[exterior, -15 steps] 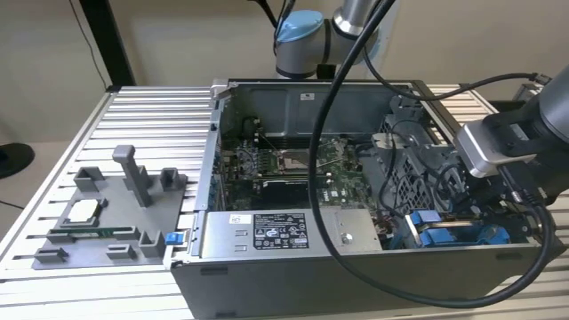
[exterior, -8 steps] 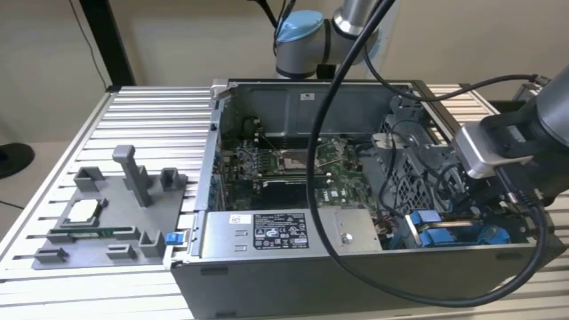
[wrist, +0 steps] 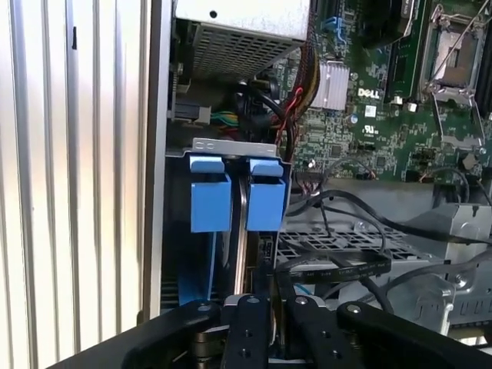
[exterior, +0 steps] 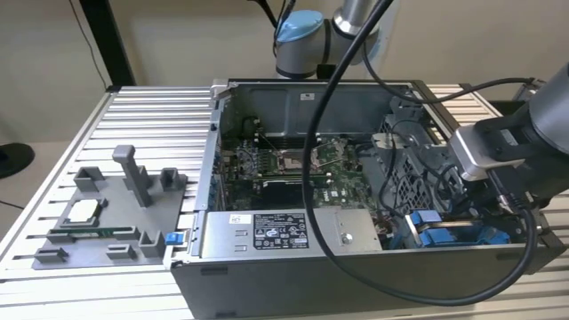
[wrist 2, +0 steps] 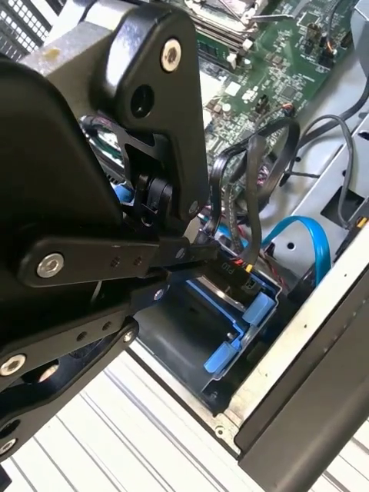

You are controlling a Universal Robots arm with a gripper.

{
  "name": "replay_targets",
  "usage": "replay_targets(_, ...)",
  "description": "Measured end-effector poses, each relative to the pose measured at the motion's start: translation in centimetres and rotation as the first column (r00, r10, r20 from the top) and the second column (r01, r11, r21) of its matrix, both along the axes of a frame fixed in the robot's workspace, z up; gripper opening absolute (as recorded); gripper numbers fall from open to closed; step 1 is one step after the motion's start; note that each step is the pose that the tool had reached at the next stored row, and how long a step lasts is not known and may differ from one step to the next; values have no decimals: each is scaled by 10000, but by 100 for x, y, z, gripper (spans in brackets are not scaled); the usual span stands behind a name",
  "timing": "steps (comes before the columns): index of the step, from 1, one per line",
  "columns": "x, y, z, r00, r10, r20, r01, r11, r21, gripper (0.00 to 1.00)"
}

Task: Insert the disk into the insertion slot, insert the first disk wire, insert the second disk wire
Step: 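Insert the second disk wire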

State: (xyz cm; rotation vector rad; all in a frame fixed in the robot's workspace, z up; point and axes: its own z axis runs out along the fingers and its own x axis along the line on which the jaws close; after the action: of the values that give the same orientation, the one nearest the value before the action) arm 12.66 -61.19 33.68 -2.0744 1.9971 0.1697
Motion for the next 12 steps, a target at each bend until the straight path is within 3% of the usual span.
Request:
replay_targets(5,-35,7,-67,9999,-70,95,70,10000,-16,0)
replay_targets(8,-53,9,-83,9999,-105,106,104,9999,29,0)
replay_targets(9,-55,8,-67,9999,-118,103,118,9999,78,100)
replay_targets(12,-55,6,79,9999,-124,107,123,9999,56,100)
